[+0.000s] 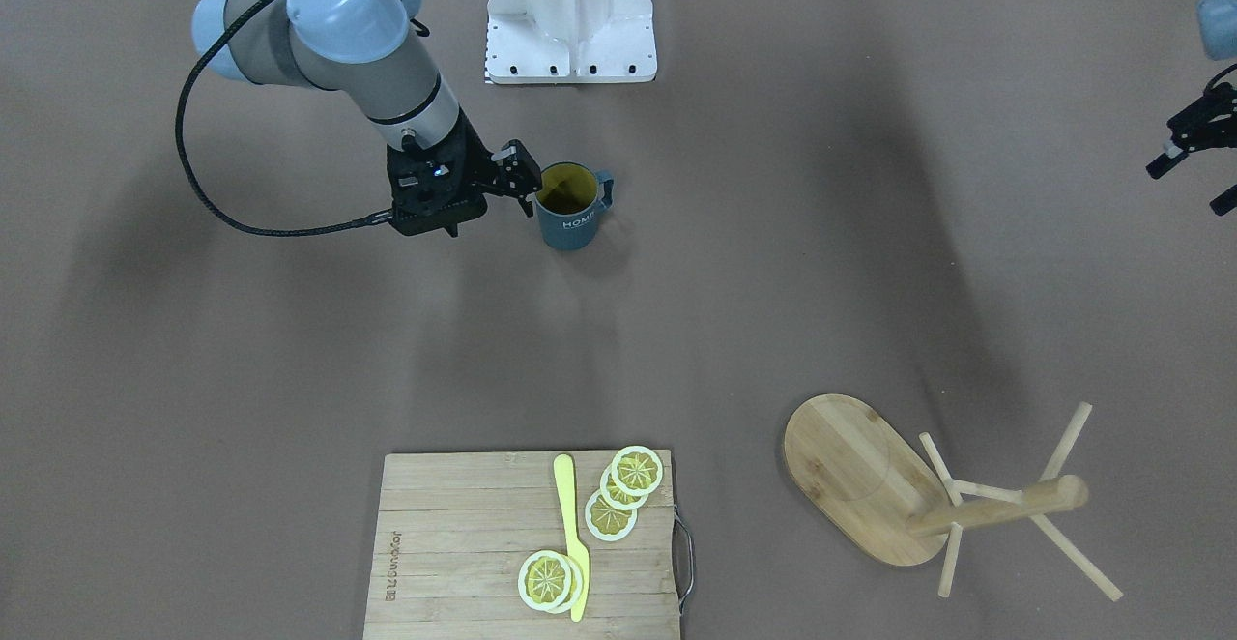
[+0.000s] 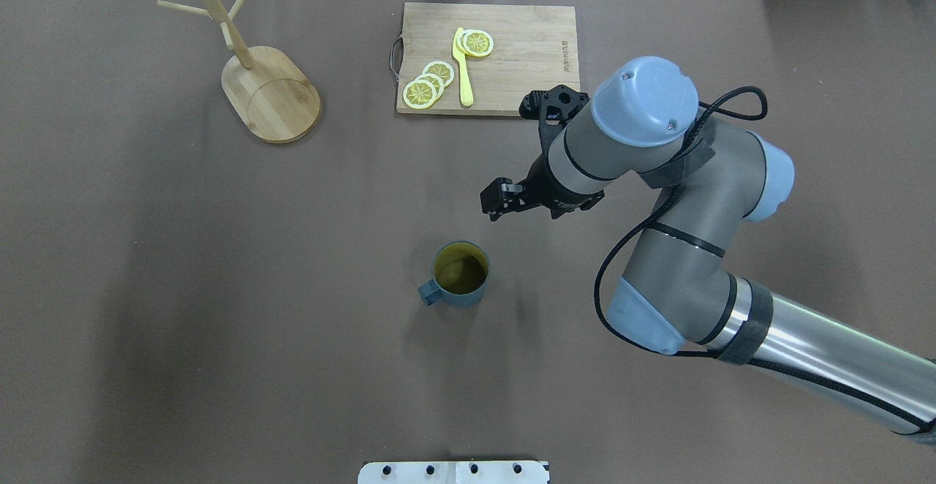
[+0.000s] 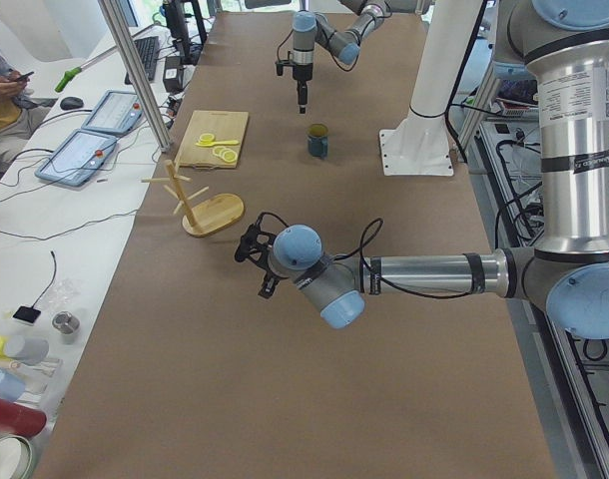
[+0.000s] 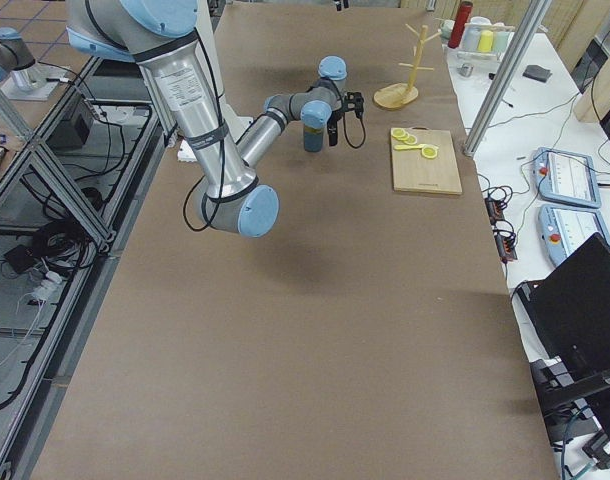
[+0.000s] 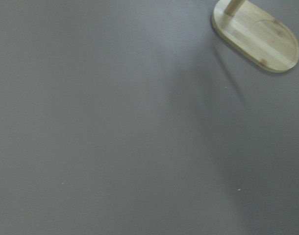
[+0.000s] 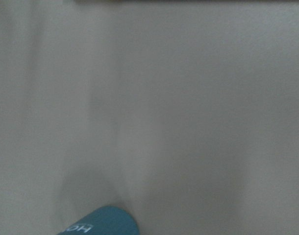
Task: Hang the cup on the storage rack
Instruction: 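Release the mug and raise the right gripper away while the left arm approaches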
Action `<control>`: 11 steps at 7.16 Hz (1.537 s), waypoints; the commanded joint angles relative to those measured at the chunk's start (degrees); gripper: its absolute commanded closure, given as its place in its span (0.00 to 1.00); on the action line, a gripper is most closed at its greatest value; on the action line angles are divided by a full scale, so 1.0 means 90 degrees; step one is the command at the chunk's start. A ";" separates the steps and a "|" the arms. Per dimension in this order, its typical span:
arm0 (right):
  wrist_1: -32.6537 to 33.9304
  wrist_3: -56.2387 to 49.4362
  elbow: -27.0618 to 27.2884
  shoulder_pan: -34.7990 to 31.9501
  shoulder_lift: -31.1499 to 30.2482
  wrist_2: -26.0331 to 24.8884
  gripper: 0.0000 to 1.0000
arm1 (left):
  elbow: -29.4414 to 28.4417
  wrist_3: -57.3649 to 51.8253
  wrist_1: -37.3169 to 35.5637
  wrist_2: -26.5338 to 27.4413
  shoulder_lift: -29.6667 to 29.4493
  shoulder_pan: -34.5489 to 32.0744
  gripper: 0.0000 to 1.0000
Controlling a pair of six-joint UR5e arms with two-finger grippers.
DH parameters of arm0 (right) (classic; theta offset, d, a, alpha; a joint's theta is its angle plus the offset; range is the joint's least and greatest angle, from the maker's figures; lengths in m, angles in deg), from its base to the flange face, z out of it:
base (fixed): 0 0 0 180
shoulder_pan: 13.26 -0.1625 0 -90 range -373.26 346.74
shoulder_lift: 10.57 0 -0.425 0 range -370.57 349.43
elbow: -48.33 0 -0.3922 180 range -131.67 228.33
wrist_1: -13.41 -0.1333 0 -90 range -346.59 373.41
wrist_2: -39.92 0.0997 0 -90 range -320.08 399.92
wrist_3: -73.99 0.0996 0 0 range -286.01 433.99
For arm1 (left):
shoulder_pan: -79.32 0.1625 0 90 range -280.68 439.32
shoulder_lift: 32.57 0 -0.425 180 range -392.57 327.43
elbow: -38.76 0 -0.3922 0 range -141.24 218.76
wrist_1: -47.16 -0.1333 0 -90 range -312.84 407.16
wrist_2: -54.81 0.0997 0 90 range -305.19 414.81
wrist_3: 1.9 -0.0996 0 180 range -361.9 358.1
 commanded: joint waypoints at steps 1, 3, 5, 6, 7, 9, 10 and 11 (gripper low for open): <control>-0.0052 -0.0200 0.0259 -0.0692 -0.0605 0.0595 0.00 | 0.0033 0.1451 0.1566 0.0074 -0.0621 0.0854 0.06; -0.0062 -0.0853 0.0290 -0.1211 -0.1095 0.1036 0.00 | 0.0450 0.1611 0.2057 0.1336 -0.0839 0.1741 0.06; -0.0062 -0.0973 0.0251 -0.1407 -0.1330 0.1047 0.00 | 0.0638 0.1690 0.2078 0.2375 -0.1509 0.2941 0.06; -0.0062 -0.1379 0.0241 -0.1582 -0.1592 0.1096 0.00 | 0.0648 0.1680 0.2078 0.3211 -0.1774 0.3730 0.06; -0.0052 -0.1789 0.0231 -0.1816 -0.1808 0.1193 0.00 | 0.0677 0.1555 0.2146 0.4166 -0.1854 0.4376 0.06; -0.0052 -0.2134 0.0067 -0.1974 -0.1917 0.1233 0.00 | 0.0600 0.1096 0.2448 0.5373 -0.1884 0.5374 0.06; -0.0052 -0.2135 0.0027 -0.2023 -0.1937 0.1233 0.00 | 0.0561 0.0920 0.2459 0.5890 -0.1991 0.5920 0.08; -0.0052 -0.2145 0.0026 -0.2120 -0.1966 0.1233 0.00 | 0.0386 0.0725 0.2459 0.6513 -0.2234 0.6467 0.11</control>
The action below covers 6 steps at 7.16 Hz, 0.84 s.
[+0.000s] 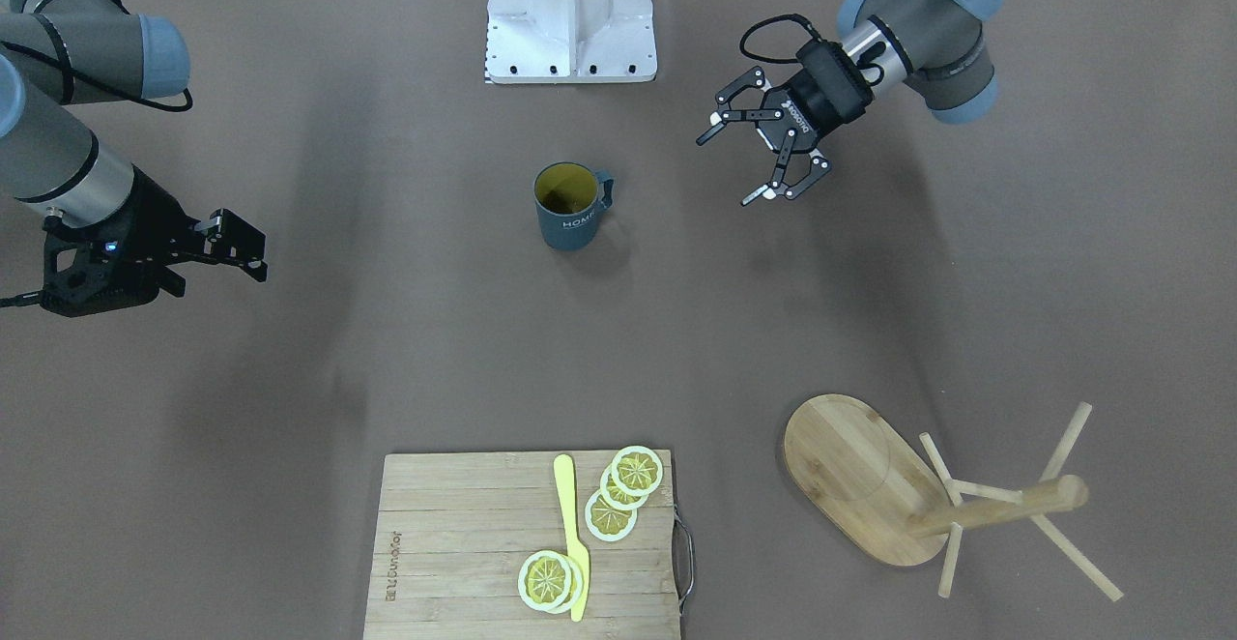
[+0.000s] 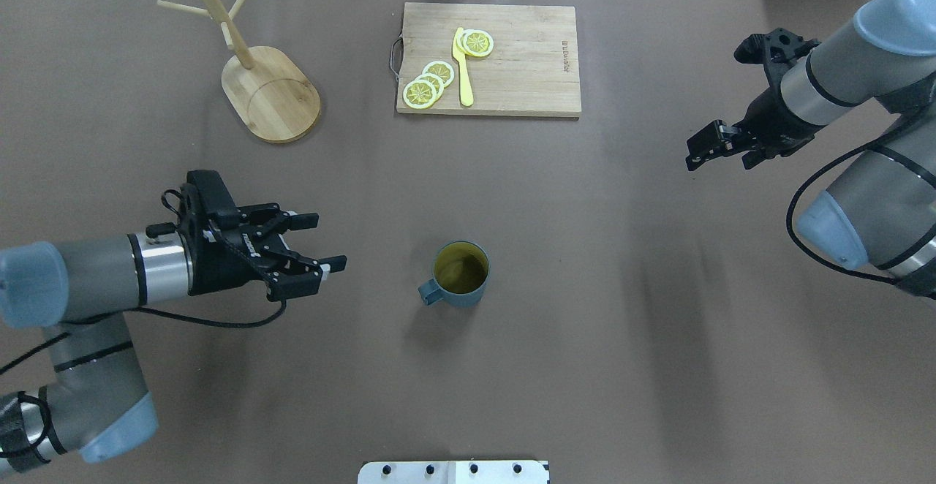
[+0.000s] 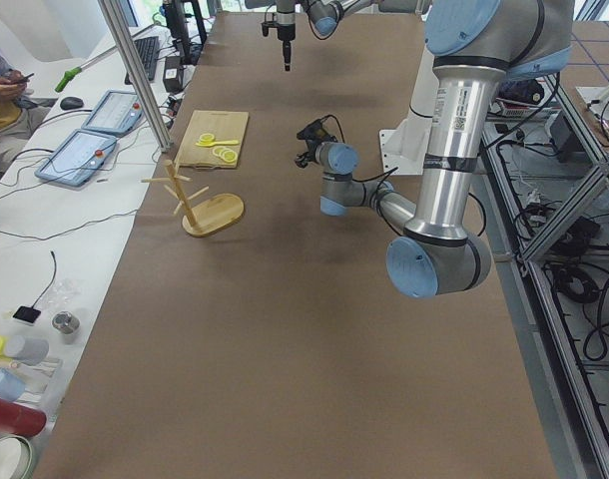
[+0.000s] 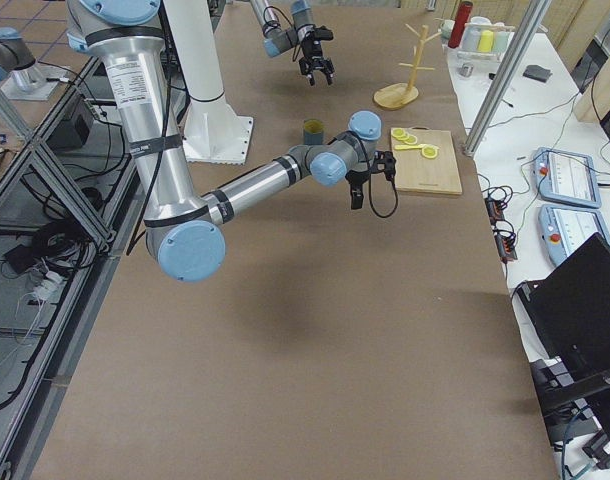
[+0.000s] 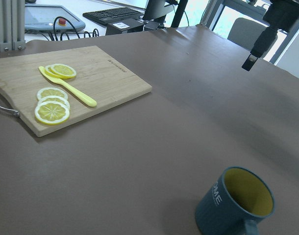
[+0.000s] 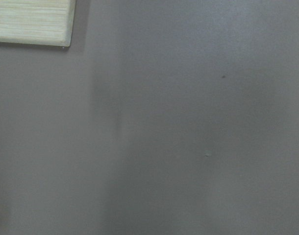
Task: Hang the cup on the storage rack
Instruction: 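Move the left gripper to the mug handle and close on it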
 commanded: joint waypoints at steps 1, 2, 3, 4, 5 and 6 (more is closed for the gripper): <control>0.0008 -0.0331 -0.0088 -0.0258 -0.0163 0.0004 0.00 | -0.0401 -0.0394 0.0027 0.1134 -0.0498 0.0970 0.11; 0.0018 -0.0837 -0.0195 -0.0472 -0.0319 0.0081 0.00 | -0.0481 -0.0454 0.0017 0.1283 -0.0549 0.1099 0.11; -0.0002 -0.1219 -0.0467 -0.0696 -0.0340 0.0295 0.00 | -0.0675 -0.0455 0.0017 0.1323 -0.0627 0.1187 0.13; -0.0002 -0.1329 -0.0556 -0.0728 -0.0330 0.0326 0.00 | -0.0861 -0.0464 0.0027 0.1420 -0.0802 0.1227 0.13; -0.0002 -0.1330 -0.0567 -0.0728 -0.0330 0.0326 0.00 | -0.0988 -0.0464 0.0017 0.1421 -0.0890 0.1247 0.15; -0.0021 -0.1330 -0.0596 -0.0728 -0.0321 0.0326 0.00 | -0.1086 -0.0464 0.0017 0.1431 -0.0988 0.1256 0.16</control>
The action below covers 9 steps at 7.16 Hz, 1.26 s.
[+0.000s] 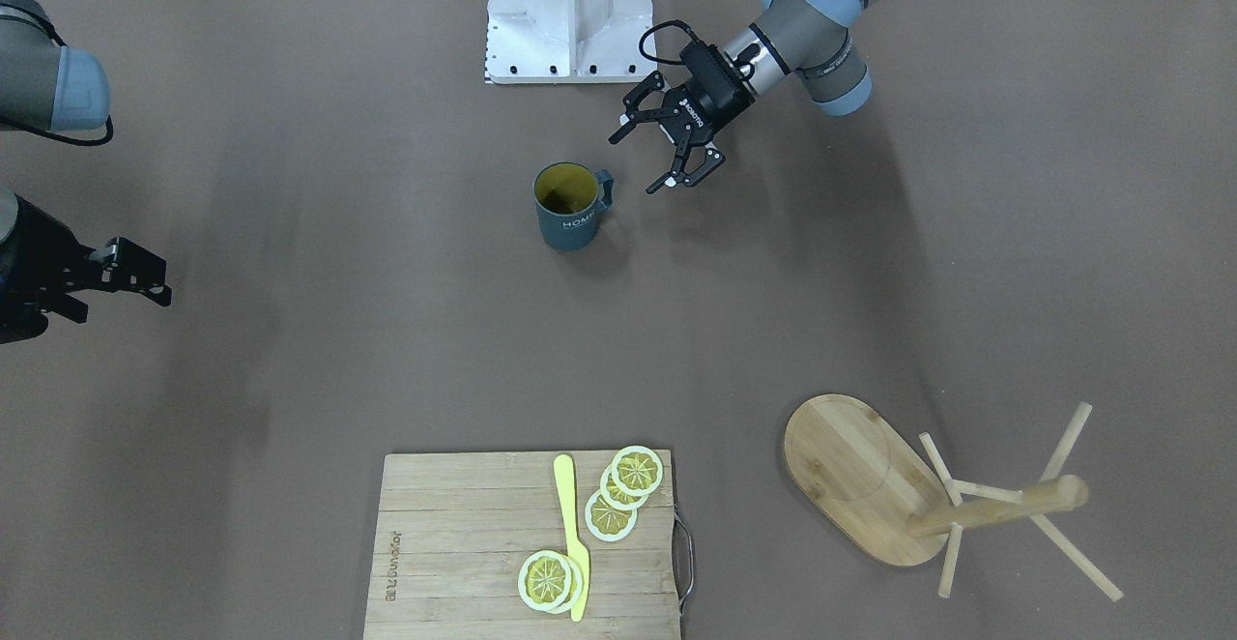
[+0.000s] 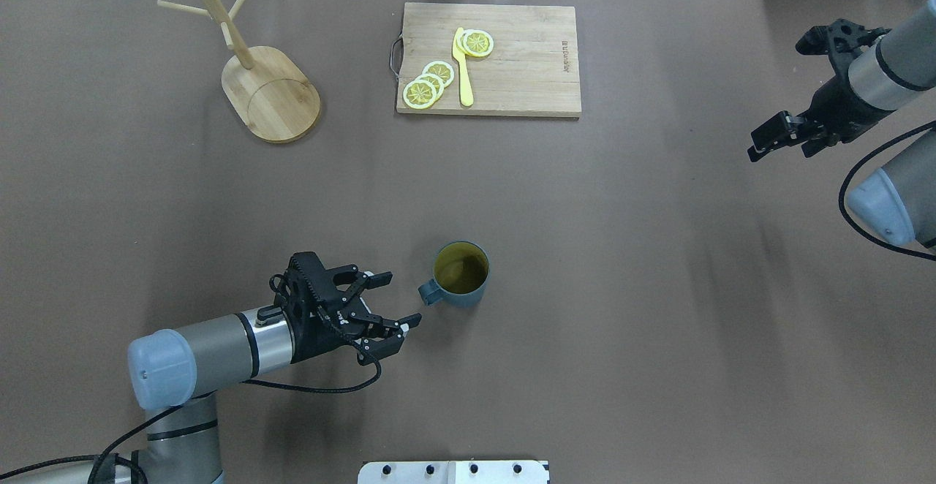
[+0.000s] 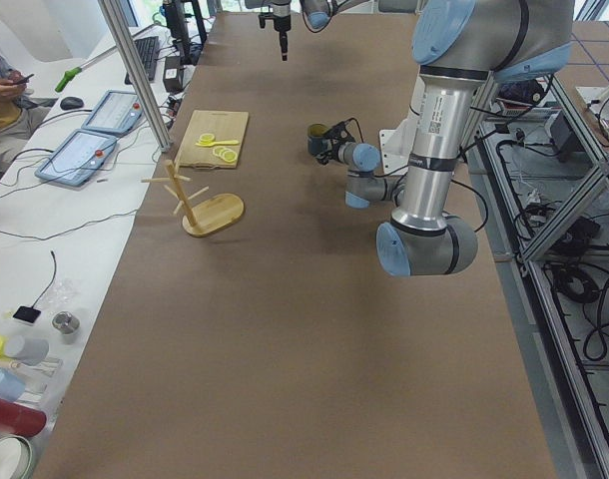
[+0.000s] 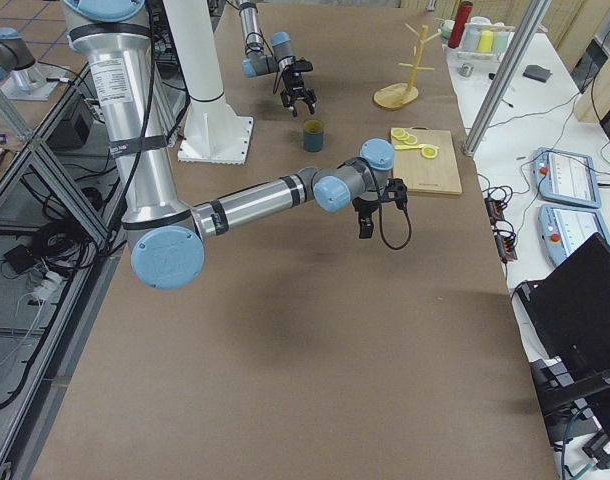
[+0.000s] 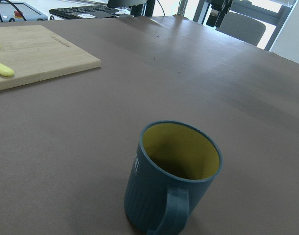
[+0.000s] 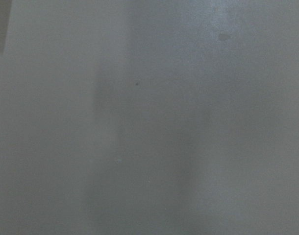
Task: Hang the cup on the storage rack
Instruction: 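Move the left gripper to the mug handle and close on it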
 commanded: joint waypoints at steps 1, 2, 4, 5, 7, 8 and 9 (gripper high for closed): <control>-0.0025 -0.0032 -0.0056 -0.0014 -0.0005 0.0012 0.00 | -0.0220 -0.0003 -0.0012 0.0072 -0.0241 0.0024 0.17; -0.0025 -0.0032 -0.0104 -0.0014 0.0015 0.0002 0.00 | -0.0386 -0.0003 -0.0002 0.0111 -0.0397 0.0024 0.18; -0.0025 -0.0022 -0.0105 -0.0014 0.0024 0.0002 0.00 | -0.0456 0.0007 -0.0002 0.0111 -0.0438 0.0034 0.20; -0.0025 -0.0022 -0.0105 -0.0014 0.0024 0.0002 0.00 | -0.0456 0.0007 -0.0002 0.0111 -0.0438 0.0053 0.29; -0.0025 -0.0022 -0.0115 -0.0014 0.0034 0.0002 0.00 | -0.0465 0.0017 0.0036 0.0451 -0.0535 0.0228 0.58; -0.0025 -0.0022 -0.0115 -0.0014 0.0025 0.0002 0.00 | -0.0456 0.0075 0.0046 0.0453 -0.0555 0.0249 0.73; -0.0025 -0.0022 -0.0115 -0.0014 0.0024 0.0002 0.00 | -0.0446 0.0124 0.0046 0.0453 -0.0642 0.0268 0.93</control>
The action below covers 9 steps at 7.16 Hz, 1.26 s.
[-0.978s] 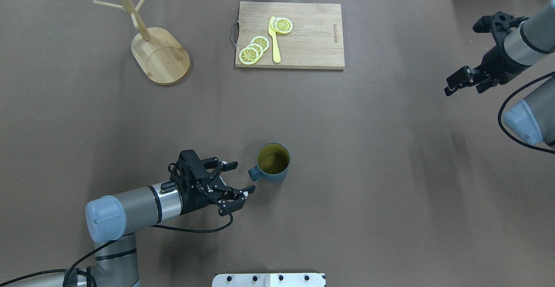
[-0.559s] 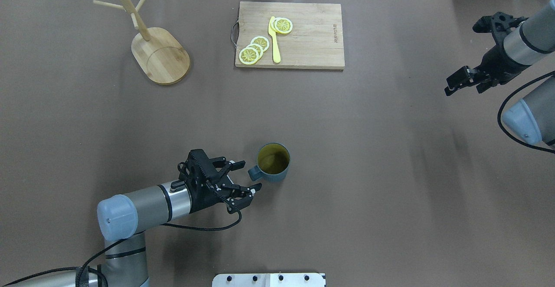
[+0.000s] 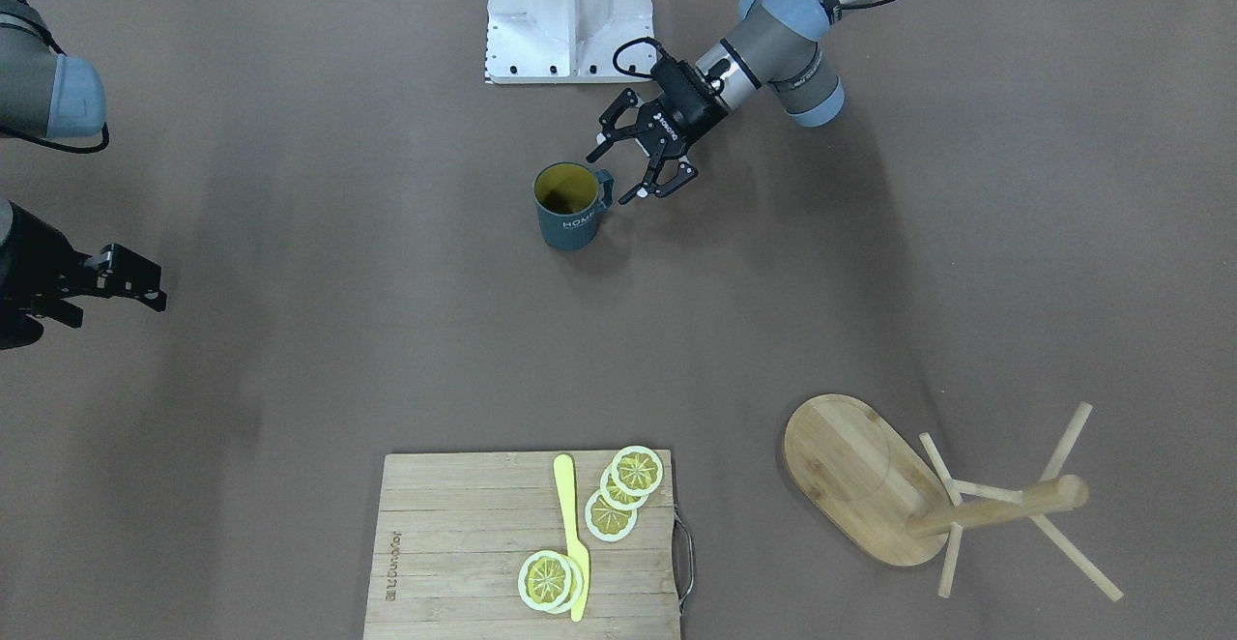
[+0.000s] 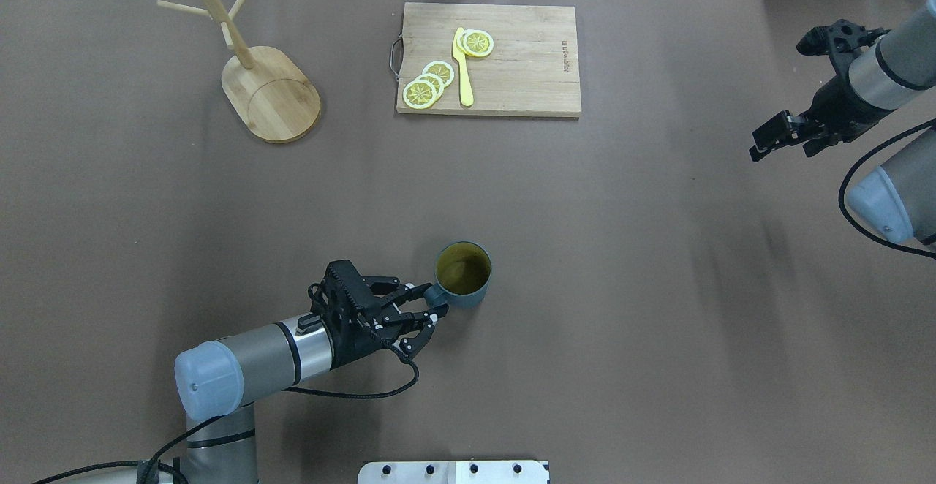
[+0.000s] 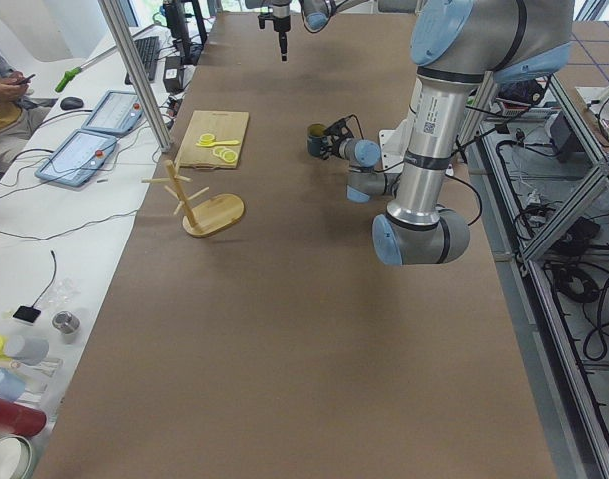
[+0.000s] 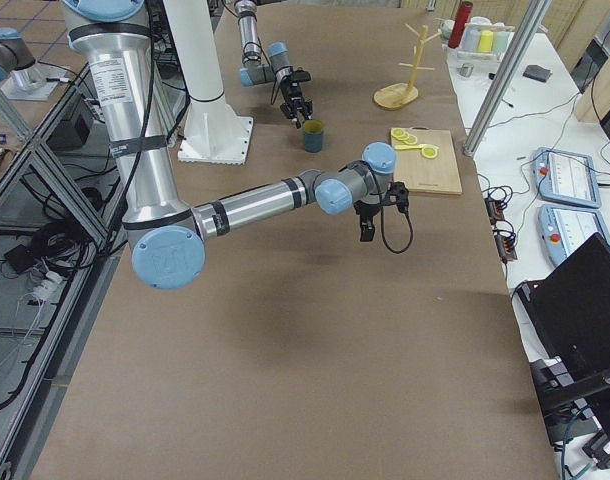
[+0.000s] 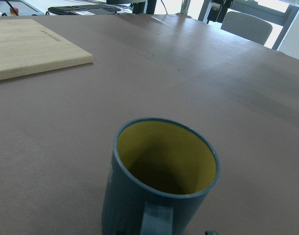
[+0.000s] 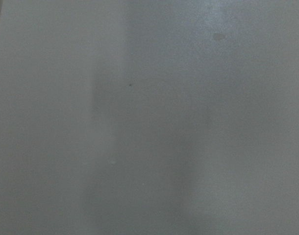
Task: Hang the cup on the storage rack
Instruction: 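Move the left gripper to the mug handle and close on it, then lift the blue mug with the left gripper toward the wooden mug tree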
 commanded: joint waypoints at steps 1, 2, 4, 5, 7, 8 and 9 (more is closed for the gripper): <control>0.0000 0.0000 0.0000 0.0000 0.0007 0.0000 0.00 | 0.0048 0.0559 0.0066 0.0026 -0.0070 0.0142 1.00; 0.0000 0.0010 0.0000 0.0000 0.0007 0.0000 0.00 | 0.0068 0.0806 0.0134 0.0026 -0.0080 0.0152 1.00; 0.0000 0.0000 0.0000 0.0000 0.0017 0.0000 0.00 | 0.0592 0.0877 0.0144 0.0006 -0.0080 -0.0022 1.00; -0.0010 0.0000 0.0009 0.0000 0.0007 0.0000 0.00 | 0.0663 0.1322 0.0231 -0.0003 -0.0080 -0.0255 1.00; 0.0000 -0.0068 0.0009 -0.0155 -0.0061 0.0019 0.00 | 0.0664 0.2746 0.0379 -0.0052 -0.0070 -0.0909 1.00; -0.0010 -0.0117 0.0019 -0.0243 -0.0110 0.0078 0.00 | 0.0654 0.2820 0.0369 -0.0052 -0.0041 -0.1163 1.00; -0.0010 -0.0117 0.0038 -0.0293 -0.0120 0.0069 0.00 | 0.0635 0.3294 0.0359 -0.0062 -0.0002 -0.1475 1.00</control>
